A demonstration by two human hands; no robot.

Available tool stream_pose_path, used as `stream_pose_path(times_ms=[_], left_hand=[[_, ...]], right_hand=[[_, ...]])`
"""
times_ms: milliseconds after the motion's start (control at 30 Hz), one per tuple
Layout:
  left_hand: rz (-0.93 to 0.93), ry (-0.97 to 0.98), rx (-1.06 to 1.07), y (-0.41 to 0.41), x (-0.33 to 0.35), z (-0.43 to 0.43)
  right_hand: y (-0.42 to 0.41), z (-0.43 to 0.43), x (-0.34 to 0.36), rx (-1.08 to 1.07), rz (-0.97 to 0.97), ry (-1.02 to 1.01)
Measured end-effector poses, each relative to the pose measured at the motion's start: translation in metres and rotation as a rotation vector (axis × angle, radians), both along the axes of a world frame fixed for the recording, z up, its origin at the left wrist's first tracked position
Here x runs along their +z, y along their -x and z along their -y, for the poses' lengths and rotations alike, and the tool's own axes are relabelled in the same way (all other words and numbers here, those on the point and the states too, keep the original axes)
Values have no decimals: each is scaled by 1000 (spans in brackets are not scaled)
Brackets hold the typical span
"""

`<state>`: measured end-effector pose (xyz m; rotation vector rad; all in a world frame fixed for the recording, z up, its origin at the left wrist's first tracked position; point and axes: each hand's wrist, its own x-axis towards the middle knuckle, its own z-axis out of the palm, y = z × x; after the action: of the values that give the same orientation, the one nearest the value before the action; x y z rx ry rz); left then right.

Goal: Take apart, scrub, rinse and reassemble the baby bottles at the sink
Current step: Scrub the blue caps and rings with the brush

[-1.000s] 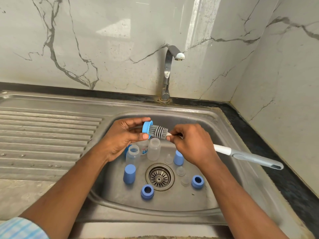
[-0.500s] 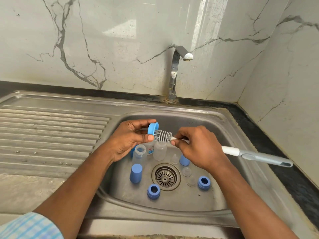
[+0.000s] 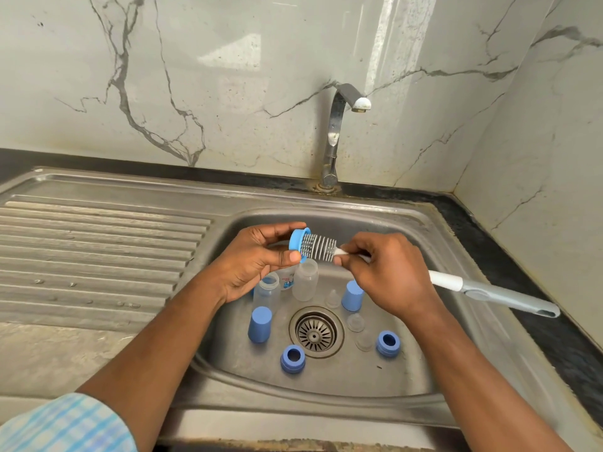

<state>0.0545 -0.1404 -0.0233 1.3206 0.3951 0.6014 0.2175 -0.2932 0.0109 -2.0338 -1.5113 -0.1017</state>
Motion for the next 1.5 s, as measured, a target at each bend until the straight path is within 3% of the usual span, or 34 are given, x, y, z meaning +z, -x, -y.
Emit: stream_pose_path(times_ms=[100,300,400,467,667,733,867,1067,1267,1500], left_hand=[[-4,-20,25,-3,0,1],[-80,-80,54,3,-3,-4],[-183,-155,-38,-1,-7,3],[-152,-128,-28,-6,-7,7],[-11,79,289,-11,-8,-7],[11,60,384,-8,-8,-16],[-75,-110,285,-11,-11,-6],[-151,-163,209,-10,-10,-1],[-159,-215,113,-8,-5,8],[-175,-211,246,-5,-6,0]], right_hand=[[-2,-6,-5,-70,-40,9],[1,-4,-1,37,-65,221],[-5,1,-4,27,-84,200],[-6,-2,-9,10,-118,125],[-9,-7,-9,-11,-101,142],[-16,0,-5,-25,-85,80],[-14,3,0,34,-127,-52],[-6,-3,-5,86,-44,101],[-9,-9,-5,-31,40,104],[4,-10,-7,74,47,144]])
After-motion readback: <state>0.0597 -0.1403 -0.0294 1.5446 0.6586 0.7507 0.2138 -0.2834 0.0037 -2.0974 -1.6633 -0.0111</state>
